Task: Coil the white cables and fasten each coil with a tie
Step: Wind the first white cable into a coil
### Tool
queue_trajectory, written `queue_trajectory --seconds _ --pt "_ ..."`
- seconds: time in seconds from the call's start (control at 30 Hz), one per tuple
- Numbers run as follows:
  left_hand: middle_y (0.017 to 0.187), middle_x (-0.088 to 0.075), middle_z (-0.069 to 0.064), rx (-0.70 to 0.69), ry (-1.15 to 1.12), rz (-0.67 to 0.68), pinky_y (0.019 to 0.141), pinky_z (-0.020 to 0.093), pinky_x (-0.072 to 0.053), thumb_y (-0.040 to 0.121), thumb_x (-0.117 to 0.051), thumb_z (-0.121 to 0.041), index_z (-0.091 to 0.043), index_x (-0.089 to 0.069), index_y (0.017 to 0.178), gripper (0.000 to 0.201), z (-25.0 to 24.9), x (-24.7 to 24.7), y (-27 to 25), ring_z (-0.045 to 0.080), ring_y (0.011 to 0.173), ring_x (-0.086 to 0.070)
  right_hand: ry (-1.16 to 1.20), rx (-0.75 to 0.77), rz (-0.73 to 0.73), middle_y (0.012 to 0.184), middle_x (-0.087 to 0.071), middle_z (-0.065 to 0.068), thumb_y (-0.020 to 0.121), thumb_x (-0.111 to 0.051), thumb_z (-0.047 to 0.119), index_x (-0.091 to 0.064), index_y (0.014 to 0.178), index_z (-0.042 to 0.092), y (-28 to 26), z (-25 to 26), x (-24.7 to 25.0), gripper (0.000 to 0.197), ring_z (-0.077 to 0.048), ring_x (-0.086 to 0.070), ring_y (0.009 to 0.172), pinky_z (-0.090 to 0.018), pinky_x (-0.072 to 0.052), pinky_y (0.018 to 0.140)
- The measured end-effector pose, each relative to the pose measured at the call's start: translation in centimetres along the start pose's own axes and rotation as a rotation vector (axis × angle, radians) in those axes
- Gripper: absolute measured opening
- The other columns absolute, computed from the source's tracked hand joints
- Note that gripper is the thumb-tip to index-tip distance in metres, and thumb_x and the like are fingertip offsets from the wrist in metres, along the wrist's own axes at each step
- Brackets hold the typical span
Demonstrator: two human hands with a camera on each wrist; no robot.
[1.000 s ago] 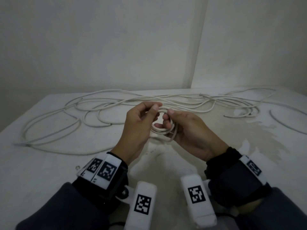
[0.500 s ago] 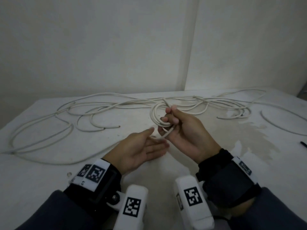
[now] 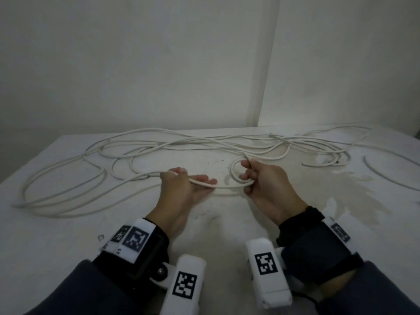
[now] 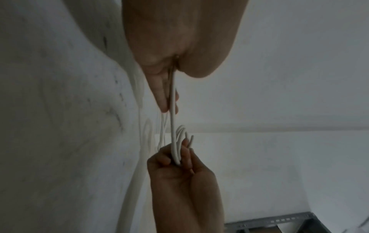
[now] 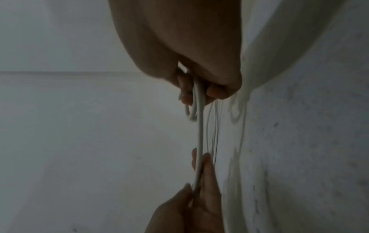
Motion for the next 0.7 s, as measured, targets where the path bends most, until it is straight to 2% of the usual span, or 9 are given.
queue_trajectory --seconds 0.07,0.17,0.23,0.33,0.4,0.5,0.53,0.6,0.7 --pt "0.083 -0.051 0.015 -0.089 -0.024 -0.055 0.051 0.028 -0.058 0.103 -0.029 -0.008 -0.006 -0.037 0.113 0.013 -1.3 1.1 0.4 0.02 0.063 -0.058 -0.126 -0.004 0.077 0.038 -0.039 0.009 0.101 -0.042 0.018 -0.055 0.08 0.009 -0.4 -0.1 -1.1 0.026 -0.009 -0.041 0.049 -0.021 -0.026 0.047" --pt "0.073 -0.047 0.008 -0.123 0.186 -0.035 0.042 0.02 -0.05 0.103 -0.028 -0.006 -0.004 -0.043 0.113 0.018 -2.0 1.1 0.6 0.015 0.053 -0.043 -0.146 -0.025 0.217 0.045 -0.036 0.007 0.101 -0.045 0.019 -0.044 0.072 0.015 -1.2 -0.2 -2.7 0.029 -0.01 -0.038 0.044 -0.022 -0.029 0.046" --pt "0.069 -0.049 0.007 -0.134 0.375 0.036 0.039 0.019 -0.045 0.104 -0.028 -0.009 -0.003 -0.047 0.113 0.022 -2.2 0.3 0.6 0.013 0.044 -0.043 -0.2 -0.017 0.302 0.048 -0.036 0.006 0.1 -0.048 0.018 -0.038 0.069 0.017 -1.6 -0.4 -3.5 0.032 -0.009 -0.036 0.043 -0.022 -0.032 0.047" --pt "0.067 -0.055 0.006 -0.201 0.575 0.179 0.048 0.026 -0.044 0.105 -0.029 -0.022 -0.005 -0.056 0.102 0.032 -2.7 -1.5 0.0 0.011 0.038 -0.048 -0.417 0.01 0.405 0.05 -0.039 0.005 0.097 -0.054 0.017 -0.043 0.072 0.015 -2.3 -0.9 -4.5 0.028 -0.01 -0.035 0.045 -0.022 -0.034 0.046" --pt "0.072 -0.058 0.006 -0.261 0.642 0.213 0.054 0.03 -0.049 0.105 -0.031 -0.027 -0.007 -0.06 0.093 0.038 -3.3 -2.2 -0.6 0.015 0.049 -0.054 -0.473 0.047 0.44 0.048 -0.038 0.006 0.096 -0.055 0.016 -0.045 0.071 0.016 -2.6 -0.6 -4.8 0.027 -0.01 -0.032 0.044 -0.022 -0.031 0.045" --pt "0.093 -0.065 0.003 -0.371 0.847 0.242 0.084 0.032 -0.05 0.104 -0.033 -0.03 -0.011 -0.068 0.099 0.04 -3.9 -3.0 -1.1 0.016 0.087 -0.061 -0.63 0.1 0.484 0.046 -0.037 0.009 0.095 -0.058 0.018 -0.046 0.07 0.016 -2.9 -0.2 -4.8 0.027 -0.009 -0.03 0.043 -0.023 -0.025 0.046" --pt "0.099 -0.065 0.003 -0.375 0.891 0.263 0.086 0.028 -0.047 0.103 -0.033 -0.03 -0.013 -0.069 0.102 0.04 -3.8 -3.2 -1.3 0.016 0.095 -0.06 -0.664 0.1 0.505 0.047 -0.037 0.009 0.094 -0.058 0.018 -0.046 0.071 0.016 -3.1 -0.3 -4.8 0.027 -0.009 -0.029 0.043 -0.023 -0.024 0.046" --pt "0.1 -0.067 0.009 -0.282 0.836 0.342 0.077 0.022 -0.05 0.103 -0.032 -0.031 -0.012 -0.066 0.105 0.039 -2.9 -3.4 -1.4 0.018 0.094 -0.063 -0.671 0.109 0.533 0.051 -0.044 0.008 0.094 -0.059 0.015 -0.046 0.071 0.014 -3.5 -0.3 -5.1 0.027 -0.01 -0.028 0.044 -0.024 -0.023 0.046" --pt "0.086 -0.064 0.014 -0.096 0.684 0.445 0.068 0.032 -0.058 0.103 -0.032 -0.036 -0.014 -0.06 0.114 0.037 -1.3 -3.7 -2.1 0.028 0.077 -0.067 -0.734 0.169 0.539 0.083 -0.067 0.018 0.093 -0.061 0.014 -0.048 0.07 0.011 -3.9 0.1 -5.6 0.027 -0.008 -0.041 0.041 -0.019 -0.031 0.043"
Point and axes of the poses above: each hand's wrist, its own y-axis towards the middle knuckle, its own x-axis out of the back of the hand, z = x × y, the point moved 10 cm from there along y, towards the middle knuckle
